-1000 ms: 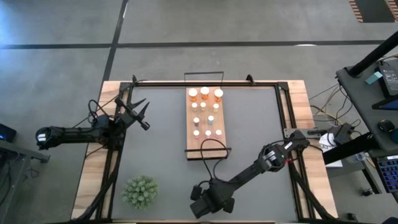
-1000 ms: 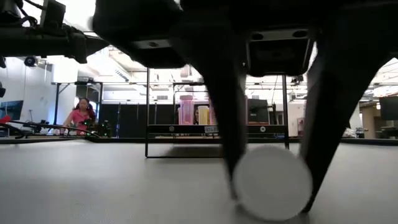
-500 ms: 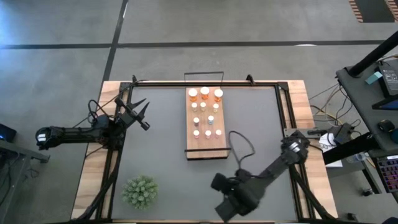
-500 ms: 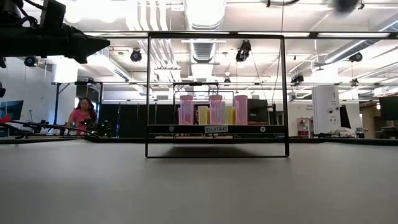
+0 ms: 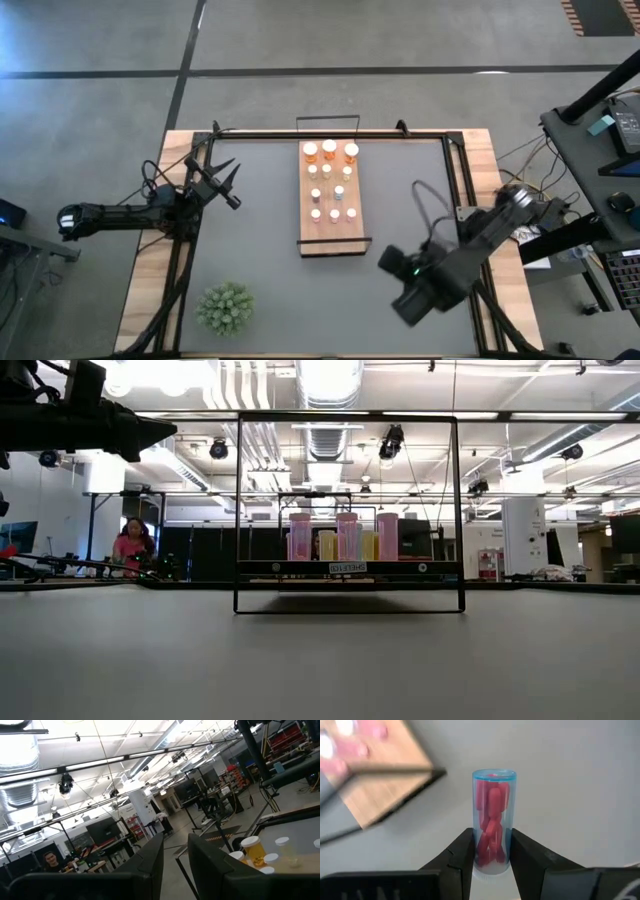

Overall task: Pick and place medicine bottles onto shelf by color
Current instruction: Put the blue pill bottle on the shelf aligned with the other blue pill bottles

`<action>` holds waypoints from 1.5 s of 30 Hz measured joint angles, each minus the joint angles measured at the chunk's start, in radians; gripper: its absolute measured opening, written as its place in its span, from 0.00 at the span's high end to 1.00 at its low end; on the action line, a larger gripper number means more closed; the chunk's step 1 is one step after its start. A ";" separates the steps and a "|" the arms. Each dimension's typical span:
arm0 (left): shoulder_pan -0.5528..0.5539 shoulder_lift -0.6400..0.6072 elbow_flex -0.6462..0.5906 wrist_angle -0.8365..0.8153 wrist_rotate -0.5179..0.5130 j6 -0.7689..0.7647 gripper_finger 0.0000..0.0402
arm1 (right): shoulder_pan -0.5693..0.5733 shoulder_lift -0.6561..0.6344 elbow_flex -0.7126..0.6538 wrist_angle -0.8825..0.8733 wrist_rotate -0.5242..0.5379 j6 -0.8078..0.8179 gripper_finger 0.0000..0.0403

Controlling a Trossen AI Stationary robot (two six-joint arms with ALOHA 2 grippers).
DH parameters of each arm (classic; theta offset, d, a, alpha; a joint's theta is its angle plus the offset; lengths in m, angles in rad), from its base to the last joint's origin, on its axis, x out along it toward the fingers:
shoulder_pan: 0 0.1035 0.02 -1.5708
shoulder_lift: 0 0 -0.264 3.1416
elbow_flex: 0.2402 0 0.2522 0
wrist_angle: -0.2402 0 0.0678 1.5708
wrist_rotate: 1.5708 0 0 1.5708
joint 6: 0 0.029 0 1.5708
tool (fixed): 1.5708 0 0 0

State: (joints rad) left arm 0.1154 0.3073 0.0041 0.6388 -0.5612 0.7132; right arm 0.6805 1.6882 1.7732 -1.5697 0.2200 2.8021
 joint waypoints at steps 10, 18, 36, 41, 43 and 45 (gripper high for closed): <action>0.000 0.000 0.000 0.000 0.000 0.000 0.82 | -0.222 -0.339 -0.287 0.144 0.015 -0.079 0.75; 0.000 0.000 0.000 0.000 0.000 0.000 0.82 | -0.596 -0.523 -0.527 0.477 -0.136 -0.344 0.75; 0.000 0.000 0.000 0.000 0.000 0.000 0.82 | -1.217 -0.521 -1.078 1.600 -0.977 -0.355 0.75; 0.000 0.000 0.000 0.000 0.000 0.000 0.82 | -1.300 -0.510 -1.176 1.756 -1.036 -0.307 0.75; 0.000 0.000 0.000 0.000 0.000 0.000 0.82 | -1.324 -0.503 -1.197 1.791 -1.055 -0.304 0.75; 0.000 0.000 0.000 0.000 0.000 0.000 0.82 | -1.337 -0.495 -1.207 1.805 -1.071 -0.290 0.75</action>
State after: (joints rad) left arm 0.1154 0.3073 0.0044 0.6388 -0.5613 0.7132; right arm -0.6570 1.1932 0.5665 0.2353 -0.8507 2.5125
